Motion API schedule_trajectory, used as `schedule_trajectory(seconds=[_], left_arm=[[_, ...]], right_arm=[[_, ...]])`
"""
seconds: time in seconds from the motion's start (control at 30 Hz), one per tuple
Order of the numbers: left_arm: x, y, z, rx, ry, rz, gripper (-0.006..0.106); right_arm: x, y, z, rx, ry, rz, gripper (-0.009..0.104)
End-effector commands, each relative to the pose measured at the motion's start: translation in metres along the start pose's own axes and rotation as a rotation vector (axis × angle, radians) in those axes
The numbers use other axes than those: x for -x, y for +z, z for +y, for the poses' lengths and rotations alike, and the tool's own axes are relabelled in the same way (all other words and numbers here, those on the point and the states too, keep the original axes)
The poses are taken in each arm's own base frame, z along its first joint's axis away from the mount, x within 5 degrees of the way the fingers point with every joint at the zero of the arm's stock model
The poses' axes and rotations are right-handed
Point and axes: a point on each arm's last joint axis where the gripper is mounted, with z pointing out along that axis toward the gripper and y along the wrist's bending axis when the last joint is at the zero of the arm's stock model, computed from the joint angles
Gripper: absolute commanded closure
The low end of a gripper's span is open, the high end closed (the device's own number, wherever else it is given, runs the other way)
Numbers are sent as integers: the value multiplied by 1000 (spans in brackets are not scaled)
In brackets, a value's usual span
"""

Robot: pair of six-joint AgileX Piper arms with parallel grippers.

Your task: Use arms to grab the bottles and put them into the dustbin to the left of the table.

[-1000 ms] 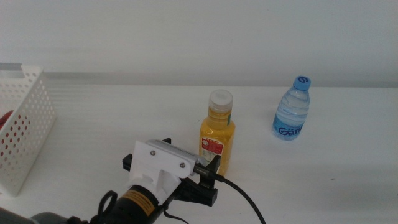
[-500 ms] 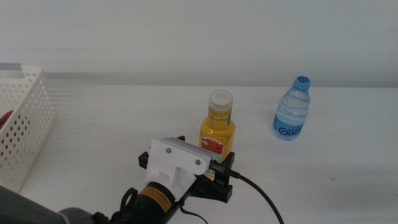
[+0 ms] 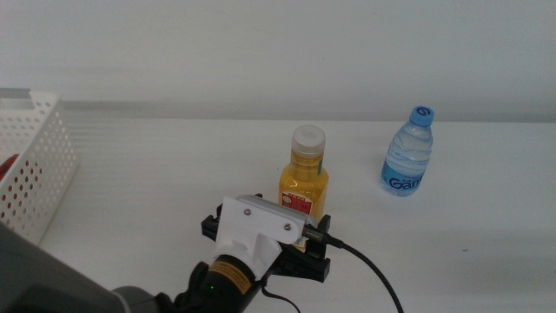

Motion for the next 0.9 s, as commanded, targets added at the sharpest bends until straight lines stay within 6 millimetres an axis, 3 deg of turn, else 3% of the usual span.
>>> schedule_trajectory(seconds=[0.0, 0.47, 0.87], left_arm=[[-1, 4, -4, -2, 0, -17, 7], [-12, 30, -9, 10, 15, -14, 7], [0, 52, 9, 11, 23, -3, 7]], right_arm=[[-12, 0, 1, -10, -14, -5, 4], [-12, 0, 1, -10, -14, -5, 4], [-12, 0, 1, -10, -14, -5, 4]])
